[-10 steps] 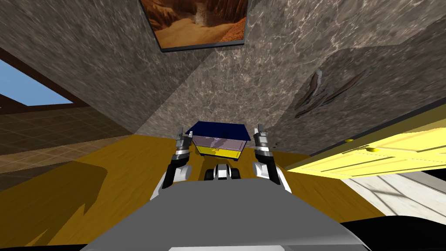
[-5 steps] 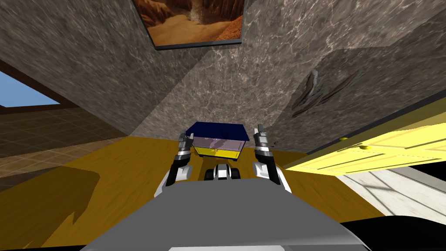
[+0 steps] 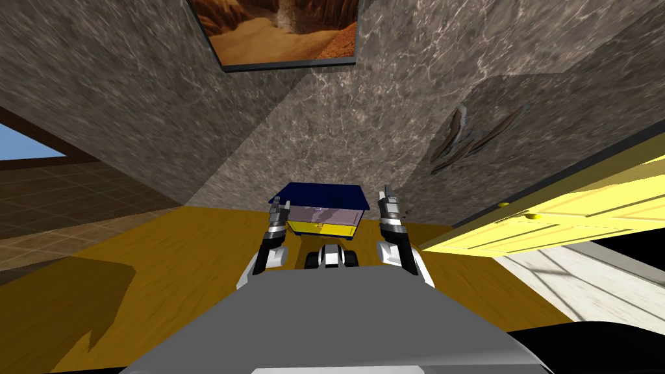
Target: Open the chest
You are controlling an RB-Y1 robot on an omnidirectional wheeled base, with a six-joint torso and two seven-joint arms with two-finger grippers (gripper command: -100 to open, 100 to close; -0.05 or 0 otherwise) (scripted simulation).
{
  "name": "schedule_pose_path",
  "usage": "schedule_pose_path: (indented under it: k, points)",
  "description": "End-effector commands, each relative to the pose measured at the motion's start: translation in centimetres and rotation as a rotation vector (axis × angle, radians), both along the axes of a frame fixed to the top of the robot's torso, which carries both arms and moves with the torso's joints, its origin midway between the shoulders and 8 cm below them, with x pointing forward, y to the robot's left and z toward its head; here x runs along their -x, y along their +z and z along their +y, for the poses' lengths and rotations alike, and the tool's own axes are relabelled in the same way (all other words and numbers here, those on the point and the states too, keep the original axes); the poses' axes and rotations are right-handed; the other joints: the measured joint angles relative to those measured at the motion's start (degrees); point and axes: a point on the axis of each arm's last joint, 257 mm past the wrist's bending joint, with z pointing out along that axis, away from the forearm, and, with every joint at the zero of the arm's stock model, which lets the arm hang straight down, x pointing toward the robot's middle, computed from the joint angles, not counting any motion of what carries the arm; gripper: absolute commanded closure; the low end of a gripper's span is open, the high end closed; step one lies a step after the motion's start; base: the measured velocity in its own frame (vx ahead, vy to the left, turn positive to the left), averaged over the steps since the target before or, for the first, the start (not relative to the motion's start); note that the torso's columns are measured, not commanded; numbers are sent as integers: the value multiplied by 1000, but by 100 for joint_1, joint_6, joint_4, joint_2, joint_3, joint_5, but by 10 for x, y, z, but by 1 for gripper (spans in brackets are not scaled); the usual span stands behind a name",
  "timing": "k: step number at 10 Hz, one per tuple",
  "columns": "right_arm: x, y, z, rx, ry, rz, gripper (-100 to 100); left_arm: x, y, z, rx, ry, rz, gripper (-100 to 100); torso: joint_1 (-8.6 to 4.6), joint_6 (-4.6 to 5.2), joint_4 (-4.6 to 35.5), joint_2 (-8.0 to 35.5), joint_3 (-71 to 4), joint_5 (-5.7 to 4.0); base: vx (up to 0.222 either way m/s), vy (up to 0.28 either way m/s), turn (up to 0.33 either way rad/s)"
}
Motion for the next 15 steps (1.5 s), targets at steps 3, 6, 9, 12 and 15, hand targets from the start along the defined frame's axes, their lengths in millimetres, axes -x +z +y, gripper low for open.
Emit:
schedule_pose_path:
  k: [3, 6, 9, 12, 15]
  points:
    - [0, 0, 0, 0, 0, 0, 0, -3, -27, 5, -6, 5, 21, -100, -2, 2, 0, 0, 0, 0, 16, -12, -35]
    - [0, 0, 0, 0, 0, 0, 0, -5, -41, 7, -12, 8, 18, -100, 0, 0, 0, 0, 0, 0, 18, -12, -40]
    - [0, 0, 0, 0, 0, 0, 0, -7, -62, 10, -14, 14, 47, -100, -2, 2, 0, -1, 0, 0, 16, -11, -44]
    - [0, 0, 0, 0, 0, 0, 0, -8, -79, 12, -18, 18, 52, -100, 0, 1, -1, -2, -1, 0, 21, -13, -46]
    - [0, 0, 0, 0, 0, 0, 0, -8, -100, 15, -19, 23, 81, -100, -1, 2, 0, -2, -1, 0, 19, -12, -36]
